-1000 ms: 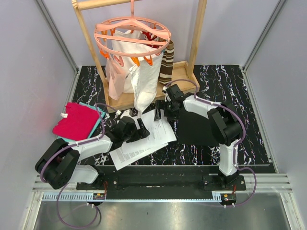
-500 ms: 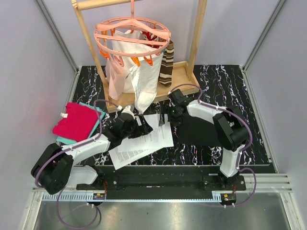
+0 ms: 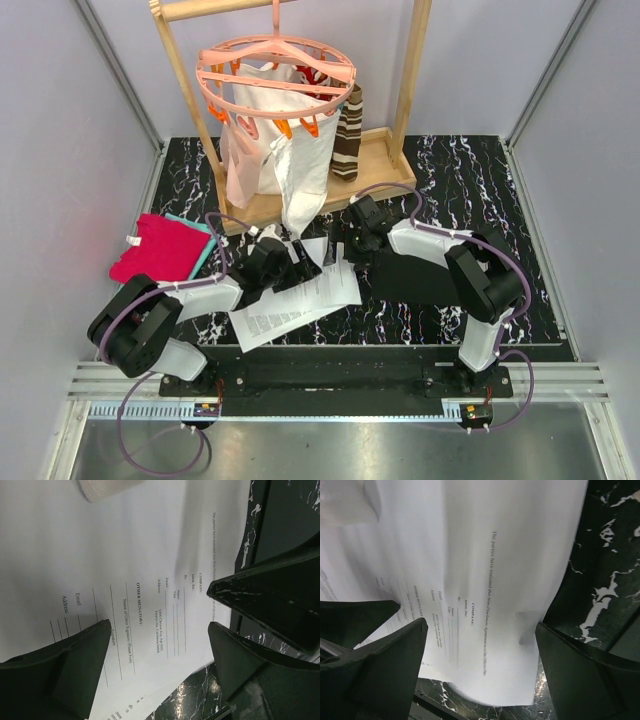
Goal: Put the files into the folder
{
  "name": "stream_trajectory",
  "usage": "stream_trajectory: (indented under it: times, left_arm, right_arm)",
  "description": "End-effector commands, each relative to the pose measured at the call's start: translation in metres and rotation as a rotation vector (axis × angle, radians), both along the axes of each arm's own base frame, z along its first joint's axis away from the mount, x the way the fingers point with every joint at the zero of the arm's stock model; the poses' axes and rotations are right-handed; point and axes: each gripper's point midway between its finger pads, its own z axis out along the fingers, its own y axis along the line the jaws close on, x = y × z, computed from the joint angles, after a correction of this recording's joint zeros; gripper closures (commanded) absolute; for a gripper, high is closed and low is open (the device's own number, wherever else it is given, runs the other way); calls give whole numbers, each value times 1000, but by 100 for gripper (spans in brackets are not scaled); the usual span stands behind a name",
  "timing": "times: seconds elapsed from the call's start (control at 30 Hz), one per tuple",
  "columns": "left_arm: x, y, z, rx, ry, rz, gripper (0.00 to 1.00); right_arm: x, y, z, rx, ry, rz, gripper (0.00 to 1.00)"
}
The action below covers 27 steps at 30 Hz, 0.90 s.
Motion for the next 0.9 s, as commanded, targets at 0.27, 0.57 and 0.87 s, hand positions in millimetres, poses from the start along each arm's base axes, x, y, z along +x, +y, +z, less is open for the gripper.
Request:
stream_trajectory:
  times: [0.27,0.57,0.87]
  left_arm:
    - [-9,8,-13,-21,17,28,14]
    - [-14,8,-13,-21,14,7,14]
    - [-16,10,-5,-15,-19,-19,14]
  right_arm:
    - [-15,28,2,128,24,18,0]
    - [-7,53,34,322,-19,-9,0]
    - [9,40,63,389,-126,-40,0]
